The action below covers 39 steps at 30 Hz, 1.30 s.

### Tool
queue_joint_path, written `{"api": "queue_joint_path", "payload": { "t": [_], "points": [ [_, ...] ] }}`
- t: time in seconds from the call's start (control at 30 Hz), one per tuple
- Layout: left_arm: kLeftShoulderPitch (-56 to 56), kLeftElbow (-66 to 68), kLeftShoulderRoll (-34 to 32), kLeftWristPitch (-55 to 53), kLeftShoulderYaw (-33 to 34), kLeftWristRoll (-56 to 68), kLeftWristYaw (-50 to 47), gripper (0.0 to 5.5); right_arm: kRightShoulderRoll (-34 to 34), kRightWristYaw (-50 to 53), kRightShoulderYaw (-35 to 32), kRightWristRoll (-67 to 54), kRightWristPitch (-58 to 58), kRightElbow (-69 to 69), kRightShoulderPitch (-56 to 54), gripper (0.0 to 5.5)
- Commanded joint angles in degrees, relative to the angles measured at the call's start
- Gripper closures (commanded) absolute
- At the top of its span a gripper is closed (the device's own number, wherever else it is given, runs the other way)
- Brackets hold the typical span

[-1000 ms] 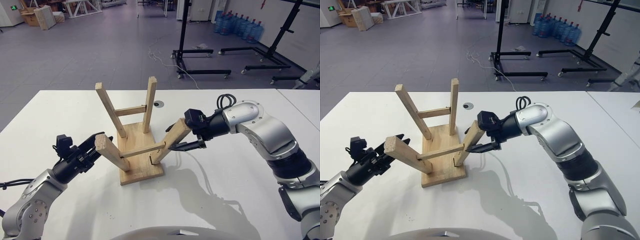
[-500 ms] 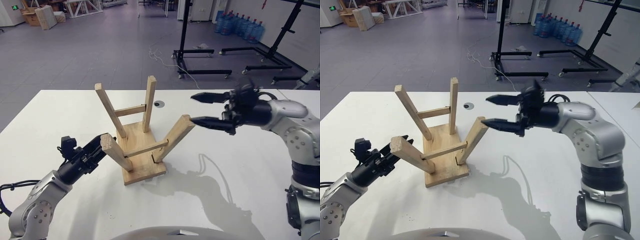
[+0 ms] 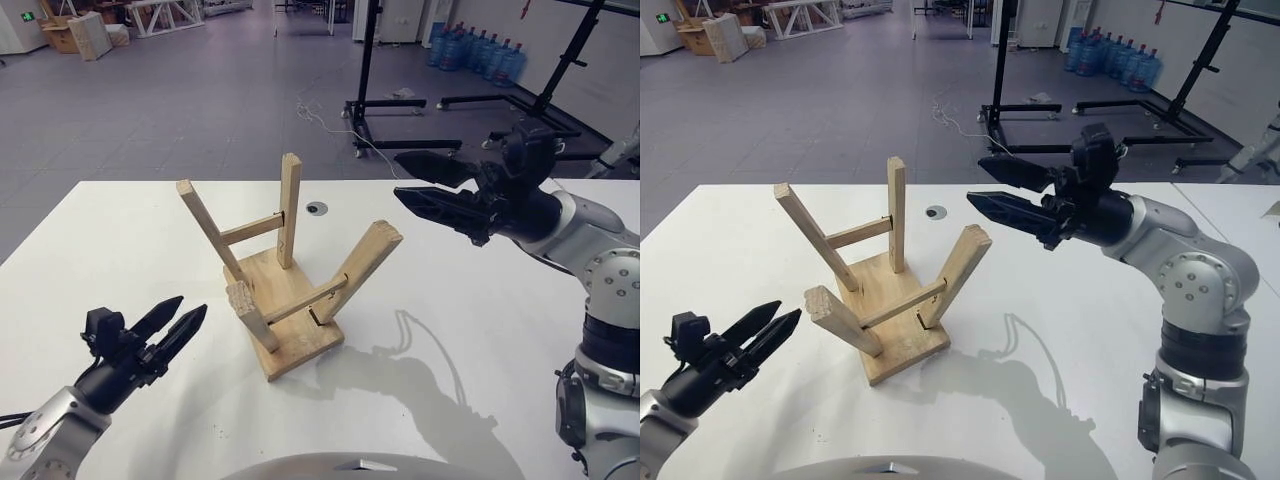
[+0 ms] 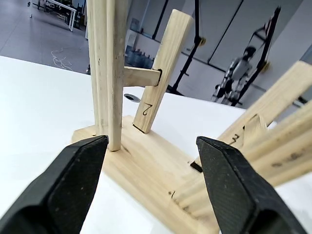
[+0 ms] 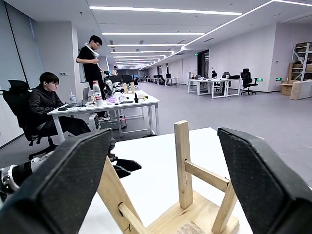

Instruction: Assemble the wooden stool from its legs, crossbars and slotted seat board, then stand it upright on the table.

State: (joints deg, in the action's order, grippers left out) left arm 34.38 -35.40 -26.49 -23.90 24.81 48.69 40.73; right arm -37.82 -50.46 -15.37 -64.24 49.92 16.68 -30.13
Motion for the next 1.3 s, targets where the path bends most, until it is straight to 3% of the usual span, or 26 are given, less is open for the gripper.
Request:
{"api": "queue_joint_path", "payload": {
  "t": [0.03,0.27,0.77,1.0,1.23,1.3],
  "points": [
    [7.51,-9.02,-2.03,3.78,-5.24,-7.43,4.38,2.19,-2.56,-2.06,0.58,0.17,1.32,-2.67,-2.51,1.52],
    [5.46,-12.46,-0.91,5.38,-13.62,-16.44,-0.84,2.19,-1.92,-2.59,3.01,-0.04,2.78,-4.52,-5.62,1.52],
    [-2.58,-9.45,-3.88,2.95,-17.40,-15.72,-1.77,2.19,0.45,-0.74,3.27,-1.88,3.11,-2.69,-3.89,1.52],
    [-3.21,-8.58,-4.19,3.07,-18.31,-14.96,-1.32,3.15,1.00,0.20,3.34,-2.07,3.14,-2.43,-4.76,1.48],
    [-5.15,-8.12,-4.39,1.77,-19.57,-16.04,-2.92,3.31,2.25,2.51,3.08,-1.62,1.20,-0.40,-5.43,1.48],
    [-5.42,-8.54,-4.67,1.09,-20.22,-16.44,-3.59,3.31,4.08,6.25,4.59,4.82,-4.42,2.34,-5.60,1.48]
  ]
}}
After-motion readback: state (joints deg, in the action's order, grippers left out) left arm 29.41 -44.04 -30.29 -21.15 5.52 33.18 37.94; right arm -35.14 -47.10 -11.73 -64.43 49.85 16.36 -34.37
